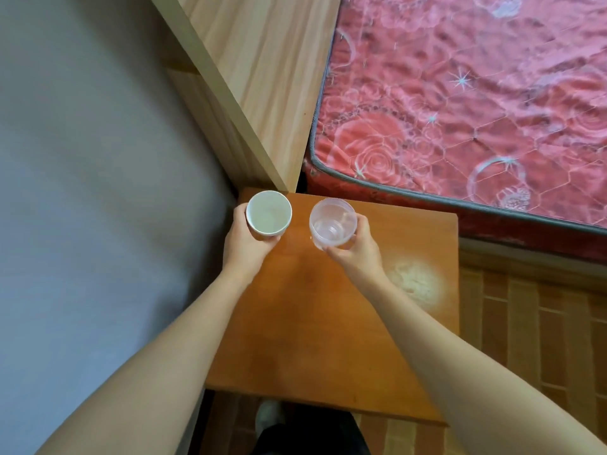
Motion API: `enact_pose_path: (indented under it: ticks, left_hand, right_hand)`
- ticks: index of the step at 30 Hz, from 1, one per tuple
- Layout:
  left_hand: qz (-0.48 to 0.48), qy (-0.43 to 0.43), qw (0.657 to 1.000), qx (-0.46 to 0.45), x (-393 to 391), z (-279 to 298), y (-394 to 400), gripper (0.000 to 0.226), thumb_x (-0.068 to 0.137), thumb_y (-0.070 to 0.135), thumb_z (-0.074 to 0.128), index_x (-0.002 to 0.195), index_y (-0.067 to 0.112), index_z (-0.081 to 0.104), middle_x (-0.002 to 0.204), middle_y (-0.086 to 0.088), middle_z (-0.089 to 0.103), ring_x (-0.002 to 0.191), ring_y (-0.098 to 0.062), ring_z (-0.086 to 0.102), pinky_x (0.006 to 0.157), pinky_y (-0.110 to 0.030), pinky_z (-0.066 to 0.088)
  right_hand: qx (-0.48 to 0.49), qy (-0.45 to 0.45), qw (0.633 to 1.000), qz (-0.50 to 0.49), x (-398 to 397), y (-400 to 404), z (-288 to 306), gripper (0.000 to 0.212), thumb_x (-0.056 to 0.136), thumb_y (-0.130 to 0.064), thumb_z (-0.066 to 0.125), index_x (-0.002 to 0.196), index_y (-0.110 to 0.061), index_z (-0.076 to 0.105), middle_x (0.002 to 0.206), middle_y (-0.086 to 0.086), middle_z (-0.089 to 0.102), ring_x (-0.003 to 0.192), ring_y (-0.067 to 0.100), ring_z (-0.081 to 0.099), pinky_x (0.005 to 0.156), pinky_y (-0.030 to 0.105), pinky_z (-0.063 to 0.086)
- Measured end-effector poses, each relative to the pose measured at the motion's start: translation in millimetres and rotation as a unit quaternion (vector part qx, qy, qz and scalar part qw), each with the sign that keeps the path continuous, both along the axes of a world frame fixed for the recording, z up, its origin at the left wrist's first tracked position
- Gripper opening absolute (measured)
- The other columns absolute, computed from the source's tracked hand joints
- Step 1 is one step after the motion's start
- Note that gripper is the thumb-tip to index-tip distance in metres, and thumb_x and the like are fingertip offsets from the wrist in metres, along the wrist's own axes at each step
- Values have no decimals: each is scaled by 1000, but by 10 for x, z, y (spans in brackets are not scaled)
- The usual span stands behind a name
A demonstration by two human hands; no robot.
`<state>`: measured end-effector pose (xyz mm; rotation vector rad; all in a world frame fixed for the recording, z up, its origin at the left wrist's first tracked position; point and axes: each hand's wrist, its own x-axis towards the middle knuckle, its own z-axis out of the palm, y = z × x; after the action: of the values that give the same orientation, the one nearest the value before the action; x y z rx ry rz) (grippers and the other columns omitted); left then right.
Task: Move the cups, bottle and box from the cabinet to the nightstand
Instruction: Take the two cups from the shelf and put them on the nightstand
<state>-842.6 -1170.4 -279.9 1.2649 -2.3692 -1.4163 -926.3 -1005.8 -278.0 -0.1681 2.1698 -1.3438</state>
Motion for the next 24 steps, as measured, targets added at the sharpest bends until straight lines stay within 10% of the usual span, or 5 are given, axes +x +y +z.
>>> enact_pose_path:
  ticks: [24]
  left_hand:
    - [-37,-45,998,-4,-75,-320,-221,78,75,29,75,139,22,30,141,-4,44,129,-24,43,103,-41,39]
  right_hand:
    - [6,45,999,0,44,-328,-265,70,75,-14,74,132,-26,35,130,-2,51,116,14,51,95,32,48]
